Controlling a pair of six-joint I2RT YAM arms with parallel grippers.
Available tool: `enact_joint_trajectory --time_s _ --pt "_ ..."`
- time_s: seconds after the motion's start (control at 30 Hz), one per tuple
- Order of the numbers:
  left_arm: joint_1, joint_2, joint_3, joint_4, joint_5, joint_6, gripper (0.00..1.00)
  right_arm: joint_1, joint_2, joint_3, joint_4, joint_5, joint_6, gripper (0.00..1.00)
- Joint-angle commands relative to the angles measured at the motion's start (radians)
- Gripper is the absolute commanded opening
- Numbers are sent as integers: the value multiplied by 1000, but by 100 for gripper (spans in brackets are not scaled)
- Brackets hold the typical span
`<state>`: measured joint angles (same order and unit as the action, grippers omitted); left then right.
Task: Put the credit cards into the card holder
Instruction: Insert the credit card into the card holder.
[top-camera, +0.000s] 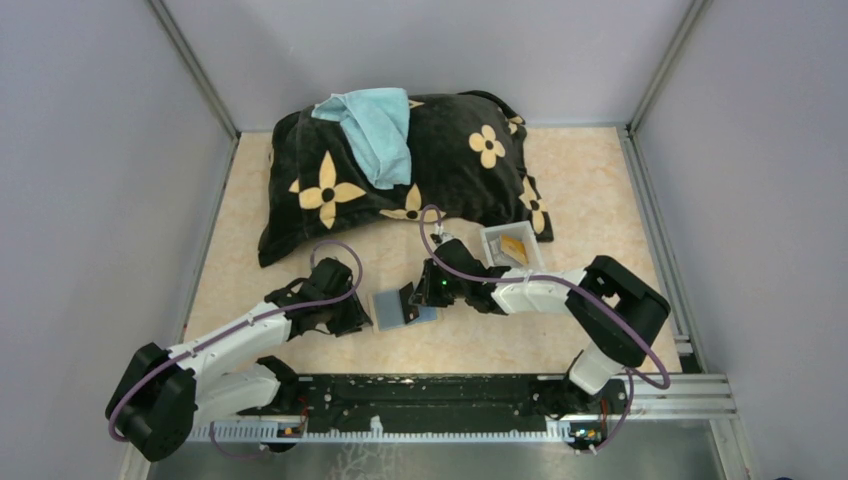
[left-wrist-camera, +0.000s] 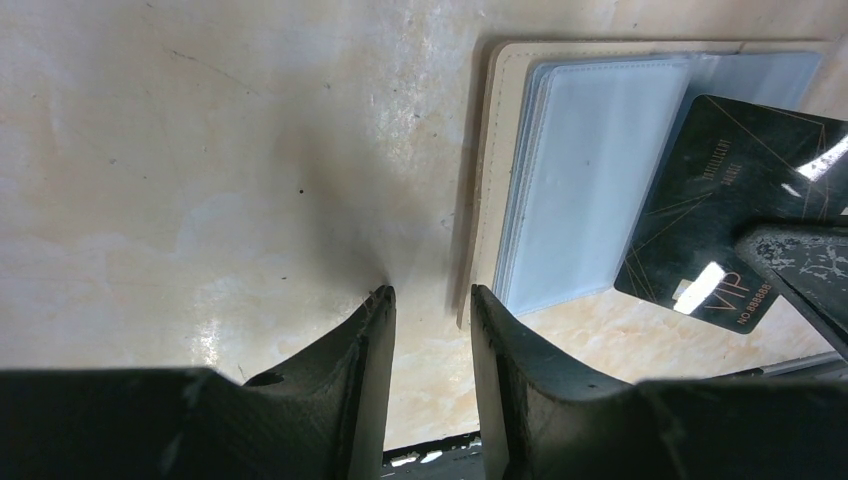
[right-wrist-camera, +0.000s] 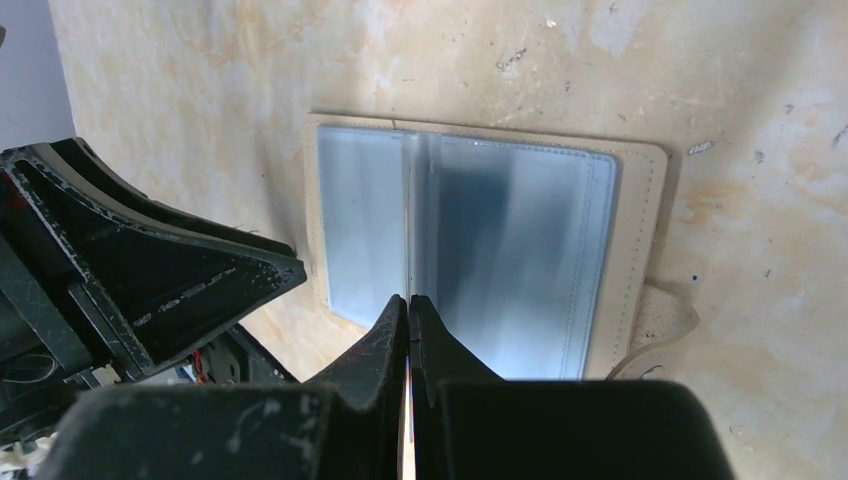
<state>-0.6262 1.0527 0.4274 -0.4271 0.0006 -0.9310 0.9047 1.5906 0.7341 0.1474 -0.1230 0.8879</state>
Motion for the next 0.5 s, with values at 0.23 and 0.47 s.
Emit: enact_joint_trajectory --time_s 0.23,0.47 --pt "0 6 -32 -44 -21 11 41 -6 16 -17 88 -9 18 0" --pt "0 11 -34 -39 -19 16 41 -6 26 -13 90 -10 20 0"
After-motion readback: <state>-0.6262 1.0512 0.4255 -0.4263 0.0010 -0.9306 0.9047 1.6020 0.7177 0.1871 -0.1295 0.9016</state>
